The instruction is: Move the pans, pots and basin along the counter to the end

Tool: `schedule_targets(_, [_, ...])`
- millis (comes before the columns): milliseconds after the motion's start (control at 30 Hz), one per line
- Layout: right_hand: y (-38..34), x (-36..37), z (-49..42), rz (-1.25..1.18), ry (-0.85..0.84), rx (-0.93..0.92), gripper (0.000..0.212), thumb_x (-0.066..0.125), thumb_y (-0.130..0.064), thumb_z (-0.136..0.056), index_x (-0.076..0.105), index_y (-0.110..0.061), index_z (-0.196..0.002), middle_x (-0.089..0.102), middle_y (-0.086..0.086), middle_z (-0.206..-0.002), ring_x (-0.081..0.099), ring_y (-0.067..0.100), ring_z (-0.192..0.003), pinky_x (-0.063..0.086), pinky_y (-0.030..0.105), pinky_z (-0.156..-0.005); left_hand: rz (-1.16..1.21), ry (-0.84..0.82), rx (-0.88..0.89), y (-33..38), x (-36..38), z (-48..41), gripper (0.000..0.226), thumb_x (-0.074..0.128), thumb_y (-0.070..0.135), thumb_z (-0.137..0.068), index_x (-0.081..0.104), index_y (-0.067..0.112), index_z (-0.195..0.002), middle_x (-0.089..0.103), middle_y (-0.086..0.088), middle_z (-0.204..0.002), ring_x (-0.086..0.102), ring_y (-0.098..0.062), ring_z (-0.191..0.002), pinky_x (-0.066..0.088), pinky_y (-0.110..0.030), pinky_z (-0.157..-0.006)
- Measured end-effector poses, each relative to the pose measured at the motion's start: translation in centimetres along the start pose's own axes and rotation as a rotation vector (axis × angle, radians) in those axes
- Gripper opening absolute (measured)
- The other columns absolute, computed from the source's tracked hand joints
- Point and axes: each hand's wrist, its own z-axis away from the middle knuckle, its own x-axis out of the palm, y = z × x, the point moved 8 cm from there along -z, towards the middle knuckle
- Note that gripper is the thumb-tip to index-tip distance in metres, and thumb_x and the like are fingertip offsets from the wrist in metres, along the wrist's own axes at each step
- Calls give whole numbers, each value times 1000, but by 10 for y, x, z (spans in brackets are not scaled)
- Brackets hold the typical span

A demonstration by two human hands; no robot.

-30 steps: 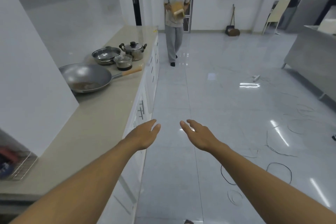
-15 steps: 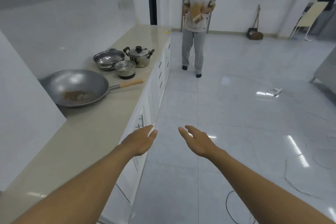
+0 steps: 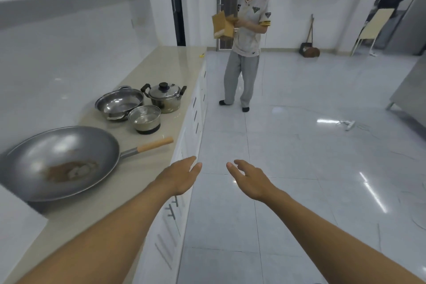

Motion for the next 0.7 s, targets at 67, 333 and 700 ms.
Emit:
schedule_targets(67, [-6, 0, -23, -2, -4, 5, 78, 36, -74, -91, 38, -23, -151, 44, 4, -154, 44, 22, -139, 34, 34, -108, 13, -11, -4, -5, -7, -20, 65, 22, 61, -100, 22, 29, -157, 23, 6, -163, 23, -19, -149, 22, -41, -120])
schedule_targets(333, [-25, 1, -131, 30, -73, -19, 77, 36, -74, -91, 40, -25, -150, 47, 2, -152, 46, 21, -137, 34, 33, -106, 42, -6, -109, -46, -28, -99, 66, 22, 61, -100, 21, 28, -157, 21, 5, -164, 22, -20, -150, 23, -40, -119])
schedule_targets(700, [-60, 14, -307, 144, -337, -134, 75, 36, -73, -92, 42, -24, -149, 53, 2, -146, 51, 21, -132, 37, 28, -98, 238, 154, -388, -104, -57, -199, 56, 28, 59, -97, 44, 22, -135, 43, -2, -151, 47, -23, -127, 38, -43, -107])
